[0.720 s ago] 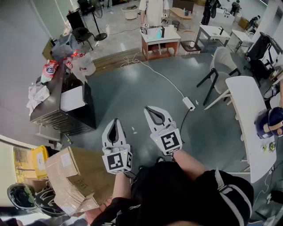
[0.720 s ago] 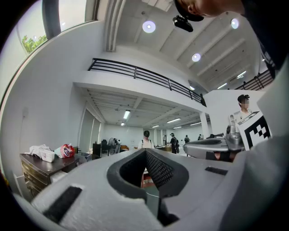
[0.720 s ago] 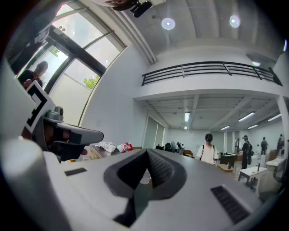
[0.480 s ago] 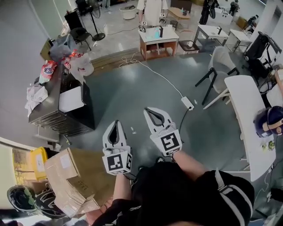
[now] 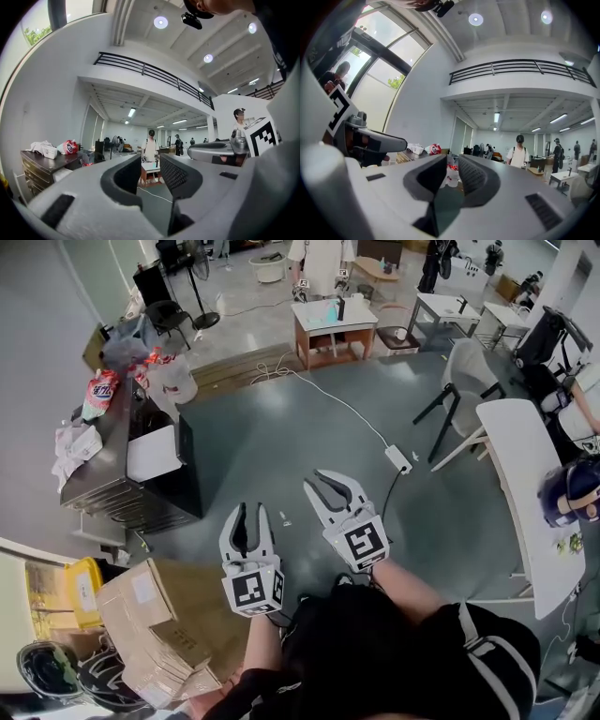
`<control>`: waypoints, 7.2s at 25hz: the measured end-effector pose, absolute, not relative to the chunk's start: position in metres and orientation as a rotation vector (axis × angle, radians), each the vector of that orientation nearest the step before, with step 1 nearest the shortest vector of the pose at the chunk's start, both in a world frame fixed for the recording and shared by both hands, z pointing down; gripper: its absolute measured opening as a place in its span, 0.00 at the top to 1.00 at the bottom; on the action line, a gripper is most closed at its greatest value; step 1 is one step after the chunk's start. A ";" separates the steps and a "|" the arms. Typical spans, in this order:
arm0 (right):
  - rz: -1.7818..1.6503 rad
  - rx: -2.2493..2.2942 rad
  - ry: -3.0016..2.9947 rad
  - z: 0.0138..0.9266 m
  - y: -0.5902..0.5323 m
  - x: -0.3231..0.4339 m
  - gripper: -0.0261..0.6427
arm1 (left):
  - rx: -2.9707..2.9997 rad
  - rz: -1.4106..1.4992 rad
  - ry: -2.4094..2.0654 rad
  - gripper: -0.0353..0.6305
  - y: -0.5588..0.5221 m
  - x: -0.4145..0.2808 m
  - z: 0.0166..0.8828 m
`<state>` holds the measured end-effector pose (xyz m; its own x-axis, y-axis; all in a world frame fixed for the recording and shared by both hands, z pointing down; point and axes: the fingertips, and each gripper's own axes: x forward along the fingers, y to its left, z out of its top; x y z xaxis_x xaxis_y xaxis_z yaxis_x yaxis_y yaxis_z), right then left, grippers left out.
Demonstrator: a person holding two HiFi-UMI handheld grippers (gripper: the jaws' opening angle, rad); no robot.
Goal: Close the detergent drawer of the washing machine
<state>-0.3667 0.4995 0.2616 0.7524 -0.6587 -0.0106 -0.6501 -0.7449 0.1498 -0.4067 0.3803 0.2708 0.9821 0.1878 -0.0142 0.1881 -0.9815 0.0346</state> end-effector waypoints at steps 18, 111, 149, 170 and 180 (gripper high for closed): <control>-0.026 2.790 -1.077 0.285 0.473 -0.306 0.74 | 3.056 0.032 0.331 0.74 0.338 -0.346 0.292; 0.221 0.618 -2.486 0.564 -0.011 0.084 0.56 | 2.109 0.624 -1.519 0.60 0.022 -0.092 0.575; 0.350 0.716 -2.482 0.626 -0.024 0.060 0.76 | 2.045 0.507 -1.593 0.65 0.002 -0.093 0.623; 0.315 0.754 -2.491 0.614 -0.028 0.053 0.76 | 2.064 0.506 -1.586 0.66 -0.005 -0.100 0.613; 0.304 0.770 -2.491 0.610 -0.045 0.050 0.76 | 2.061 0.502 -1.590 0.66 -0.022 -0.103 0.610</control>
